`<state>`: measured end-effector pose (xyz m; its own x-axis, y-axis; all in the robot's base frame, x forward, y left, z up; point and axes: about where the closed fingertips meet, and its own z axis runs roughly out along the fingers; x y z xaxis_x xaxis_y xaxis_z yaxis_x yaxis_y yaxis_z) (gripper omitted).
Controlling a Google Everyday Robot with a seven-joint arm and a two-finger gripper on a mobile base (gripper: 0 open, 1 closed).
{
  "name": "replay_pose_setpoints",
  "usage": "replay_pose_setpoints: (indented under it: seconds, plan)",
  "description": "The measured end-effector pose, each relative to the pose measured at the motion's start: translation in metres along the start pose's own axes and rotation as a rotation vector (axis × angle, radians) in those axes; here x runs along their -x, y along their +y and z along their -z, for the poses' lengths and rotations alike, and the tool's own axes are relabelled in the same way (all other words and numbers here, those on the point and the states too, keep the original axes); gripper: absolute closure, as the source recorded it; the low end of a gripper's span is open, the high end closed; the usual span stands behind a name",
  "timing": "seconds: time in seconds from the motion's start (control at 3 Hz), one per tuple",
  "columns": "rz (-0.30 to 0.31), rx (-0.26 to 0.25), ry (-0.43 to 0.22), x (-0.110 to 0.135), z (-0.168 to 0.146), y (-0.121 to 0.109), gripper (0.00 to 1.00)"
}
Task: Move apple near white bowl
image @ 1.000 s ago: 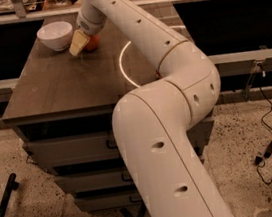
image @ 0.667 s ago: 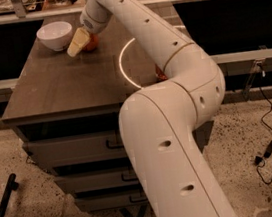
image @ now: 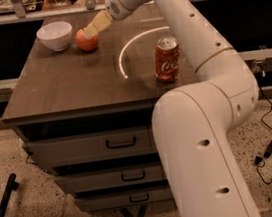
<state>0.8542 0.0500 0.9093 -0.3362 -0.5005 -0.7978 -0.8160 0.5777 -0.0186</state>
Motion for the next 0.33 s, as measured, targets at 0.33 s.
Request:
replay_pose_setpoints:
  seconds: [0.33]
  plan:
    - [-0.01,0.003,-0.019,-0.0017,0.0107,-0.0051,0.0]
